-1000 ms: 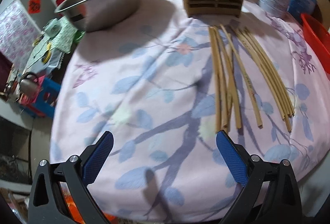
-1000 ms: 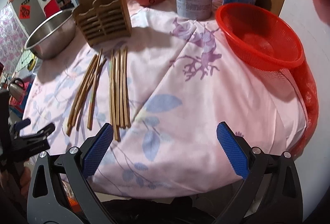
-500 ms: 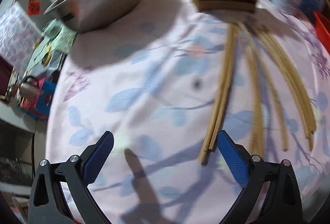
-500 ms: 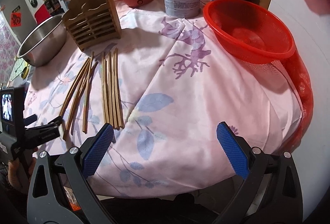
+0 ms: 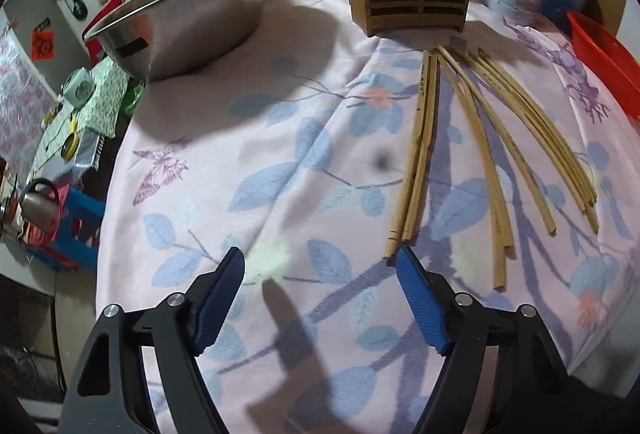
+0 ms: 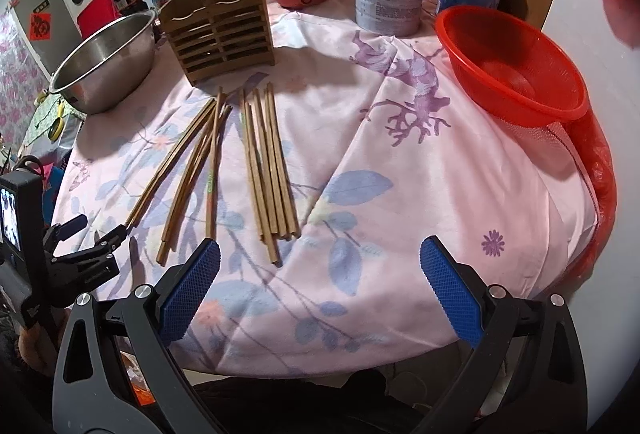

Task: Organize utensils
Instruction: 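Move both tools toward the loose bamboo chopsticks on the cloth, then close the left tool on one chopstick while the right tool closes on a chopstick bundle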

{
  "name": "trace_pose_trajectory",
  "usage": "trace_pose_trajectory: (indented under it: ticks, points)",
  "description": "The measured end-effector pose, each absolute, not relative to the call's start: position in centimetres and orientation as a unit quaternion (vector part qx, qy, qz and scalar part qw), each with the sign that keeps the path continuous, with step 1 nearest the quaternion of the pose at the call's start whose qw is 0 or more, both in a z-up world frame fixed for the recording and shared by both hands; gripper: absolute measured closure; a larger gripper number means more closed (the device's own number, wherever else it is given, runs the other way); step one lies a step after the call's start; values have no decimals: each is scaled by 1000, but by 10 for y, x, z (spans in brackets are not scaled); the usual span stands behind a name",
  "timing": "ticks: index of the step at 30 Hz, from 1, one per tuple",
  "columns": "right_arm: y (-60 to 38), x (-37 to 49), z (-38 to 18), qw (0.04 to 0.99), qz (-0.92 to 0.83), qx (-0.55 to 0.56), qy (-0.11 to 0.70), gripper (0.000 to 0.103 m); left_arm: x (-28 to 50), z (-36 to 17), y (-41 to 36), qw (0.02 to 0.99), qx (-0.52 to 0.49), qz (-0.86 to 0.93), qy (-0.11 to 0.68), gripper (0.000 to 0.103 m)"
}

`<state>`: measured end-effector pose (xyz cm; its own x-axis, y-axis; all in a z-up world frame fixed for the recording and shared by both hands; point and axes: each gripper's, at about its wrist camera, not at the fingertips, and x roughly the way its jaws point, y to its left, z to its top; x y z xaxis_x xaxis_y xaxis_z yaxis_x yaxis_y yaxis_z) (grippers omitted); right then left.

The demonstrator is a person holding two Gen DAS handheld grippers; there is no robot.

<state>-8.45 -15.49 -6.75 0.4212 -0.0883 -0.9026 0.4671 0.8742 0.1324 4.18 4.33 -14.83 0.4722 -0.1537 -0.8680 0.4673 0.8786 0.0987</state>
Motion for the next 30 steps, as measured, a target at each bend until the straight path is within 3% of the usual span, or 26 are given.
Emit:
trace_pose_trajectory:
  ticks: [5,7,8,9,11,15,18,21,30]
  points:
    - [-155,-93,-62,819,-192,191,507,6,48,-151,40,836,166,-221,475,29]
    - [-158,-97,-61,816,-202,195,505,6,49,-154,34,837,167,-233,465,37]
    - [-158,-98,-61,815,-206,197,504,6,49,-154,33,838,163,-243,461,46]
    - [-159,-100,-60,814,-211,199,503,6,51,-153,32,834,154,-258,462,63]
    - [-159,-103,-57,814,-218,199,500,6,53,-151,31,826,141,-279,469,87]
    - [-161,-101,-57,813,-222,202,499,6,55,-151,44,828,142,-268,471,84]
    - [-160,-95,-60,812,-215,204,503,6,57,-152,63,836,130,-243,475,75]
    - [-155,-88,-61,813,-204,198,508,6,60,-152,73,837,117,-236,479,81]
    - [-143,-82,-55,820,-192,169,512,6,62,-155,61,843,122,-241,465,77]
